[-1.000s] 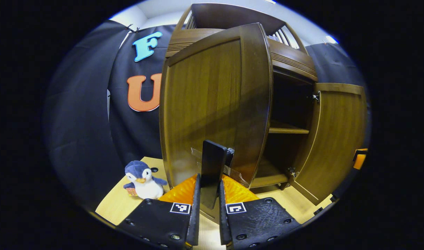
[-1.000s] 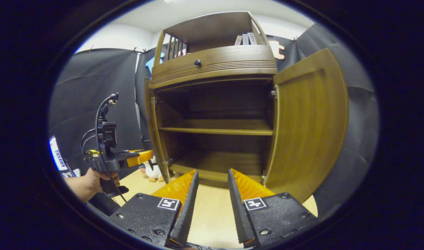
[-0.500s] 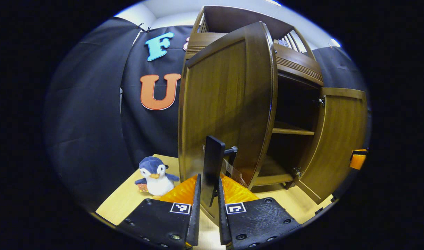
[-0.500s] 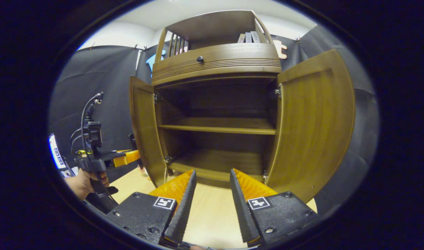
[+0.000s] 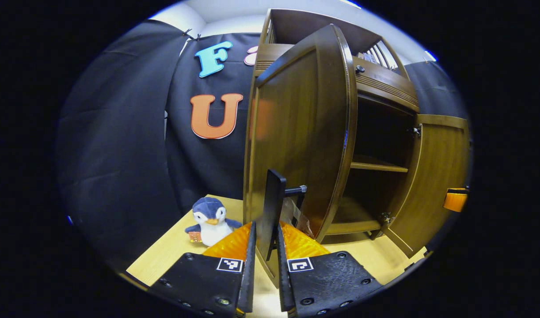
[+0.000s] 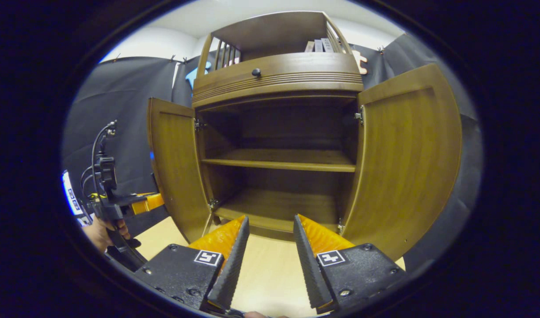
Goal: Open the right door of the double-door shoe cabinet with the right hand, and open the left door with the left hand.
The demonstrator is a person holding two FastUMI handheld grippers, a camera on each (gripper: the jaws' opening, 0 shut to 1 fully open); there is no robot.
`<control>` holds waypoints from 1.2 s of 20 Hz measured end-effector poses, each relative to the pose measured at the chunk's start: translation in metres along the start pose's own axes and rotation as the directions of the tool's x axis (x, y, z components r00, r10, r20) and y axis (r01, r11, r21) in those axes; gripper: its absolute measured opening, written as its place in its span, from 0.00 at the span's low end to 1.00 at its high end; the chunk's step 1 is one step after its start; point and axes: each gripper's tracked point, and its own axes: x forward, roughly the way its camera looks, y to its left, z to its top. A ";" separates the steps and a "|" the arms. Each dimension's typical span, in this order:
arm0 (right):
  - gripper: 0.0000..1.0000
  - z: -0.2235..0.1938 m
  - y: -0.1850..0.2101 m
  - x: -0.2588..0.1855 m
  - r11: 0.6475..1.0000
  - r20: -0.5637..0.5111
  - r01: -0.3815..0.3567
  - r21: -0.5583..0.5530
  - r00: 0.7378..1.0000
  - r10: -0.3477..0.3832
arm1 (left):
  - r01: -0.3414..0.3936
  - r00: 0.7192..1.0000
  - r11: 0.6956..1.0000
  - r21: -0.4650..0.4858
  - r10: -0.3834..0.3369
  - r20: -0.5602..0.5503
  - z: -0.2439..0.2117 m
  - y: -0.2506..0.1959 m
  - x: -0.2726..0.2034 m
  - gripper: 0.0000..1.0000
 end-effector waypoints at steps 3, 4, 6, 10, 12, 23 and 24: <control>0.67 0.004 0.006 0.005 1.000 0.014 -0.003 -0.015 1.000 0.003 | -0.021 1.000 0.999 -0.027 0.021 -0.010 -0.003 0.017 0.000 0.21; 0.65 0.005 0.007 0.006 1.000 0.014 -0.003 -0.020 1.000 0.003 | -0.021 1.000 0.999 -0.041 0.020 -0.024 -0.006 0.020 0.000 0.20; 0.63 0.005 0.009 0.005 1.000 0.013 -0.003 -0.023 1.000 0.003 | -0.041 0.999 0.998 -0.053 0.039 -0.033 -0.010 0.030 -0.003 0.16; 0.65 0.006 0.012 0.002 1.000 0.007 -0.001 -0.019 1.000 0.001 | -0.070 0.997 0.996 -0.063 0.068 -0.036 -0.011 0.049 -0.010 0.16; 0.65 0.008 0.012 0.001 1.000 0.014 0.000 -0.018 1.000 0.000 | -0.082 0.995 0.993 -0.084 0.077 -0.055 -0.017 0.057 -0.013 0.16; 0.67 0.022 0.006 0.000 0.999 0.052 0.038 -0.025 0.998 -0.037 | -0.221 0.975 0.972 -0.081 0.221 -0.014 0.001 0.111 -0.037 0.16; 0.65 0.025 0.003 0.001 0.999 0.057 0.046 -0.024 0.997 -0.044 | -0.231 0.973 0.970 -0.079 0.231 -0.008 0.003 0.113 -0.041 0.16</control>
